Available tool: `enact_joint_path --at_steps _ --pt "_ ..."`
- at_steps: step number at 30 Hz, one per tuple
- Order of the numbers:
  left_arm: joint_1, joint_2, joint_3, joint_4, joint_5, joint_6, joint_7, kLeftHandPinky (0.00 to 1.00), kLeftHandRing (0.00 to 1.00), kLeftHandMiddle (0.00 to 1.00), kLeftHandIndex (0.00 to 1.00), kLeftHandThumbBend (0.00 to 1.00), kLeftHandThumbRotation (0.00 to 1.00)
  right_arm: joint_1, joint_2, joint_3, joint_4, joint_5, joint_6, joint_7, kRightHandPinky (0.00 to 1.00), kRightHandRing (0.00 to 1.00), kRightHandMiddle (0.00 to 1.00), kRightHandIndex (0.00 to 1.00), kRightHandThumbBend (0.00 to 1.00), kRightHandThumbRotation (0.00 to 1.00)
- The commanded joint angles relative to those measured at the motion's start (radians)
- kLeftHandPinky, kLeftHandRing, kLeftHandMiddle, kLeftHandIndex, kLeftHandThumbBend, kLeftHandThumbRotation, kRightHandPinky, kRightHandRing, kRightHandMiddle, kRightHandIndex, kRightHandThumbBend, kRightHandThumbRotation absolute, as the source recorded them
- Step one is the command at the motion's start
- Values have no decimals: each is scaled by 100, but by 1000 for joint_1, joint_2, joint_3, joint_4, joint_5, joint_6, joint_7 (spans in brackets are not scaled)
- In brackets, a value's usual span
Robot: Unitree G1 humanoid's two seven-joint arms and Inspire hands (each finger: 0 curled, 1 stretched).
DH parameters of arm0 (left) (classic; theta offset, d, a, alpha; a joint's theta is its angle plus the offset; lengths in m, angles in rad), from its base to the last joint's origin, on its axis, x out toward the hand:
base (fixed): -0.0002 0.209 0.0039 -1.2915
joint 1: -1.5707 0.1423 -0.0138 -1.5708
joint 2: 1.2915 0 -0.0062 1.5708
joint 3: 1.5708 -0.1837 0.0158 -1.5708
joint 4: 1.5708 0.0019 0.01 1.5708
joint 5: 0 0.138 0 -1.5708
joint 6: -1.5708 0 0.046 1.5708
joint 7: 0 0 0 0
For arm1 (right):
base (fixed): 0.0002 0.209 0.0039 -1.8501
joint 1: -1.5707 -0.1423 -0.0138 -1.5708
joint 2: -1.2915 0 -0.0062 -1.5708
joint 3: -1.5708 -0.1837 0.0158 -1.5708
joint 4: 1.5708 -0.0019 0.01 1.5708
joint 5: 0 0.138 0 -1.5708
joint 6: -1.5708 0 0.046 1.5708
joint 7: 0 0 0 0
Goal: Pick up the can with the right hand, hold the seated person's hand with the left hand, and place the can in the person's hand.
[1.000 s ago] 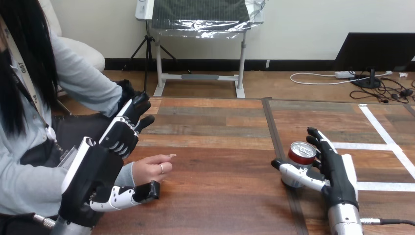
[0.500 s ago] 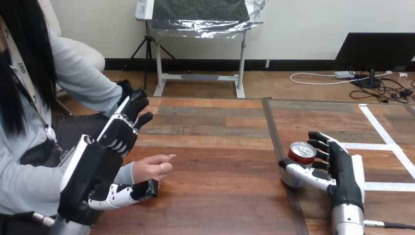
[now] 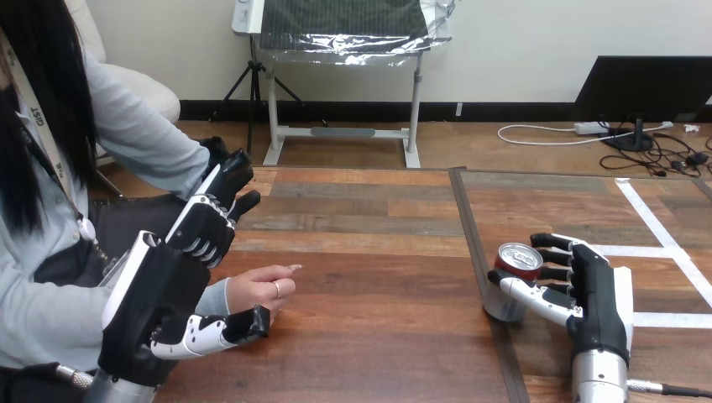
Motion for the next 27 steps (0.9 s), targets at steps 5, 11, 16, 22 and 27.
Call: enact_joint_path --at_steps 5,11,16,22,27 --pt "-35 4 -2 -56 -28 11 -16 96 100 100 96 100 46 -49 26 -19 -44 38 4 31 39 46 54 56 76 0" --pt "-35 3 2 -61 -28 13 -18 97 100 100 96 100 45 -51 28 -20 -45 45 -1 37 37 45 52 54 74 0" --pt "-39 4 3 -61 -29 12 -22 97 100 100 97 100 45 -55 29 -24 -44 51 -1 45 36 44 52 54 73 0" --pt "-47 2 8 -51 -26 -5 -23 99 100 100 97 100 46 -63 32 -33 -45 70 12 64 36 44 52 54 72 0" --pt "-52 -1 13 -40 -20 -25 -19 99 100 100 97 100 46 -68 30 -33 -46 71 19 67 37 44 52 54 72 0"
